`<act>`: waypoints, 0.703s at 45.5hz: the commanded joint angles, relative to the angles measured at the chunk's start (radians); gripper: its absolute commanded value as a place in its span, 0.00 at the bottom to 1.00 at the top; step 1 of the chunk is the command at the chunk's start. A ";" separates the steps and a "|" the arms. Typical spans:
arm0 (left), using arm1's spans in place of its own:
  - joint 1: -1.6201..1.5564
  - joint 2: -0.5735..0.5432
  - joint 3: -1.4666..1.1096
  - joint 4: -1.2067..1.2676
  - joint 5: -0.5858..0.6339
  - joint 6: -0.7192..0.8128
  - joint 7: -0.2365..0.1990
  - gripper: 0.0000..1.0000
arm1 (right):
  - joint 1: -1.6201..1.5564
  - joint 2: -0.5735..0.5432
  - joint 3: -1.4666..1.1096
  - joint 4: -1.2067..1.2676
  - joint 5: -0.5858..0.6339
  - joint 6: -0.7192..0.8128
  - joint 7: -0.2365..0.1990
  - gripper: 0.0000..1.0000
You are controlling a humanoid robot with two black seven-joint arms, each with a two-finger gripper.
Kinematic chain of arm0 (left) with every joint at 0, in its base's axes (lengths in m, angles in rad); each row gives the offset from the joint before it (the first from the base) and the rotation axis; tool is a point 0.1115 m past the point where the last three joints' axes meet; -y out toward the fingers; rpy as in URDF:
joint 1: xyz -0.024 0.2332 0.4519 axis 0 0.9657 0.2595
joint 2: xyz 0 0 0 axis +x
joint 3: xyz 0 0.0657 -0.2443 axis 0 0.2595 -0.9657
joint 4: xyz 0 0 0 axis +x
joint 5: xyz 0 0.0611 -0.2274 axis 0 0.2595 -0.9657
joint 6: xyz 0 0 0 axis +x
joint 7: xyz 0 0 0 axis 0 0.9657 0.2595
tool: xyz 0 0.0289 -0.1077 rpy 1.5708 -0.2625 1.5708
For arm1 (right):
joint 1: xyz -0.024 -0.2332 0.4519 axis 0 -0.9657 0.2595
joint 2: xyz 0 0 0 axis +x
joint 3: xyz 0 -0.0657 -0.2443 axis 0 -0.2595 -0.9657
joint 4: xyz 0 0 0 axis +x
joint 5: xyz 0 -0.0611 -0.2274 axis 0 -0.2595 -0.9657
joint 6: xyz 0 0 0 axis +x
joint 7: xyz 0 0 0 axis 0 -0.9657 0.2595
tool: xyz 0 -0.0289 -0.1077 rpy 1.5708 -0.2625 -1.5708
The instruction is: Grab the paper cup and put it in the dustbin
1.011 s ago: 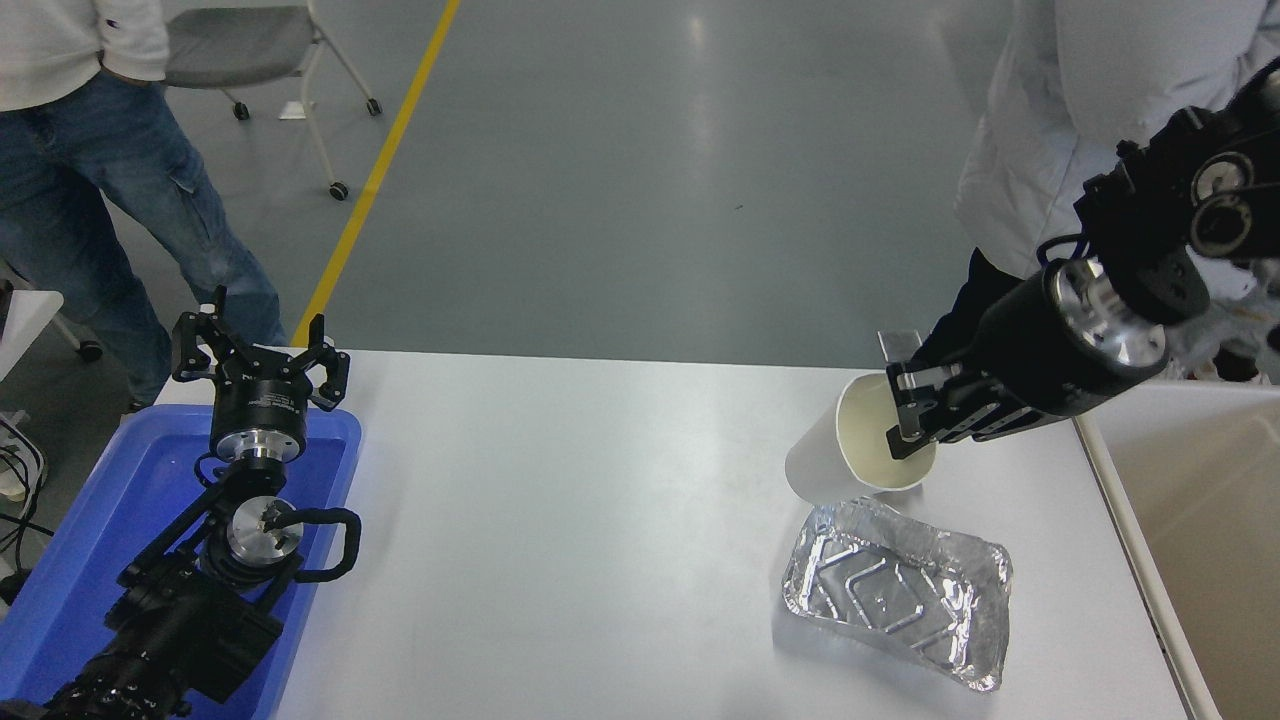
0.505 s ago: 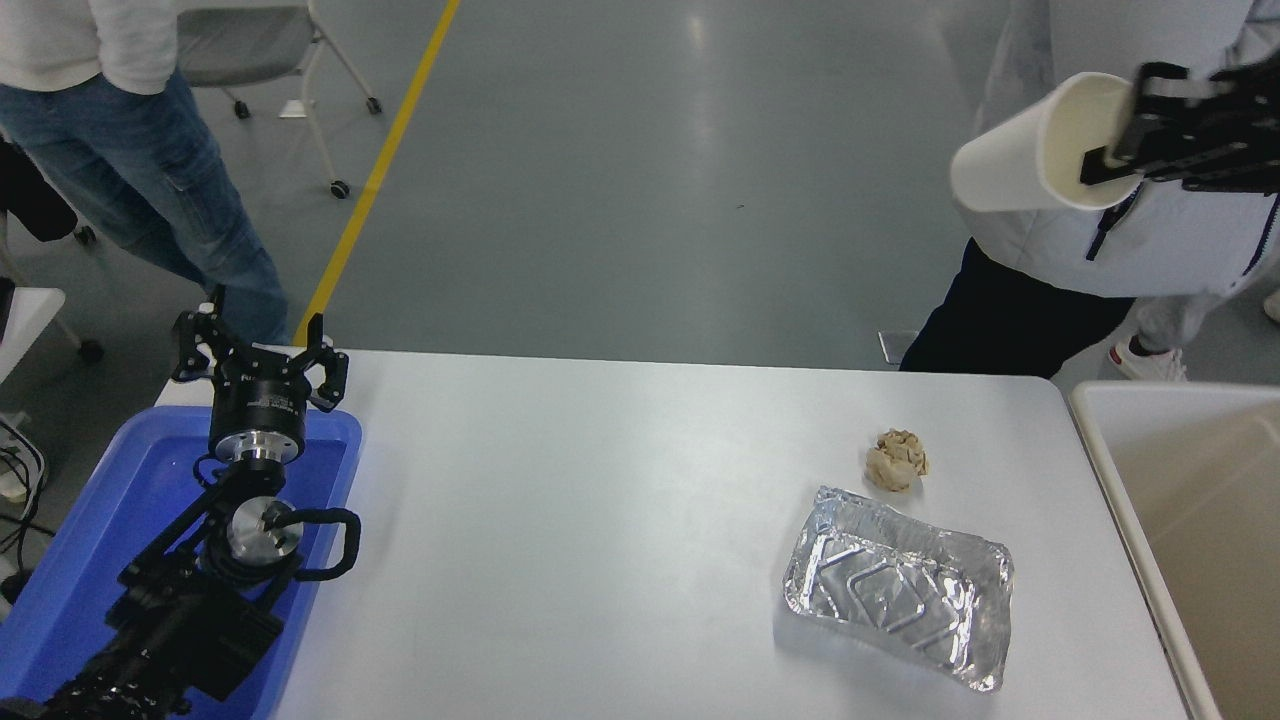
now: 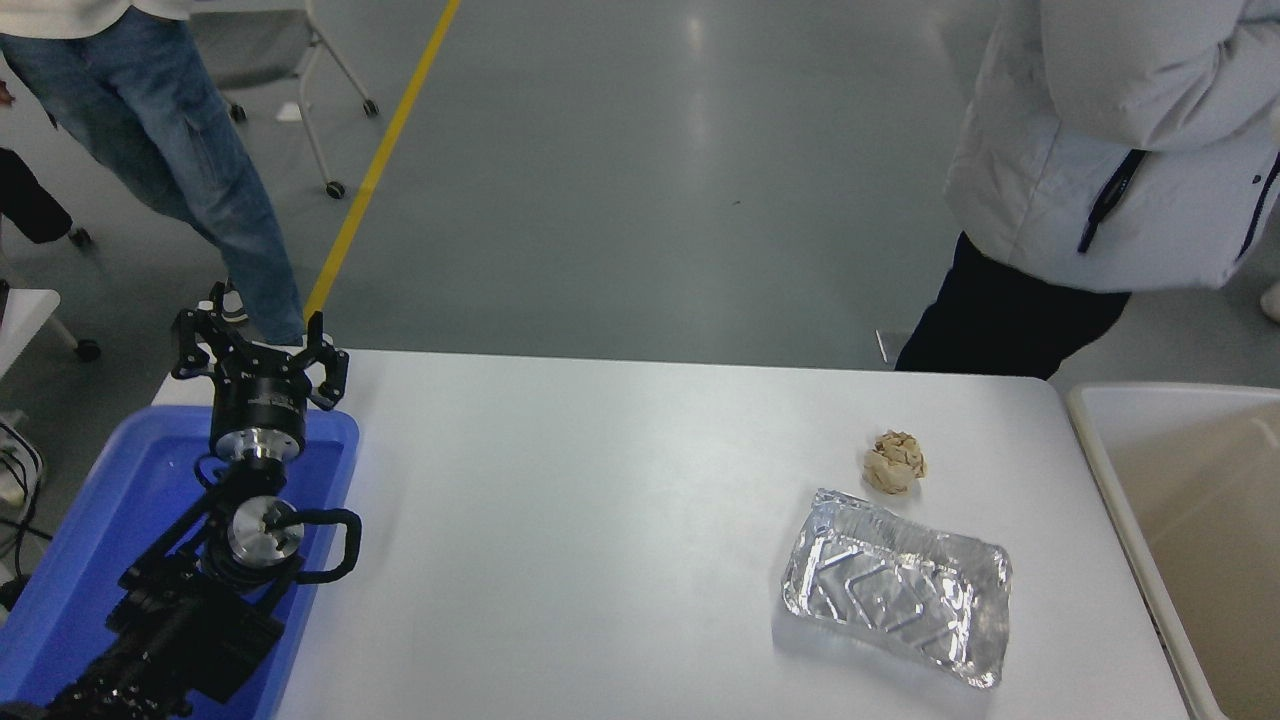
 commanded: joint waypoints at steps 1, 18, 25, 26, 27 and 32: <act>0.000 0.000 0.000 0.000 0.000 0.000 0.000 0.99 | -0.499 0.049 0.355 -0.263 0.109 -0.144 -0.003 0.00; 0.000 0.000 0.000 0.000 0.000 0.000 -0.001 0.99 | -0.979 0.489 0.638 -0.859 0.299 -0.152 -0.015 0.00; 0.000 0.000 0.000 0.000 0.000 0.000 0.000 0.99 | -1.119 0.615 0.781 -1.018 0.288 -0.096 -0.035 0.00; 0.000 0.000 0.000 0.000 0.000 0.000 0.000 0.99 | -1.136 0.629 0.795 -1.037 0.288 -0.084 -0.035 0.00; 0.000 0.000 0.000 0.000 0.000 0.000 0.000 0.99 | -1.150 0.641 0.807 -1.054 0.288 -0.073 -0.035 0.00; 0.000 0.000 0.000 0.000 0.000 0.000 0.000 0.99 | -1.205 0.687 0.865 -1.091 0.288 -0.032 -0.035 0.00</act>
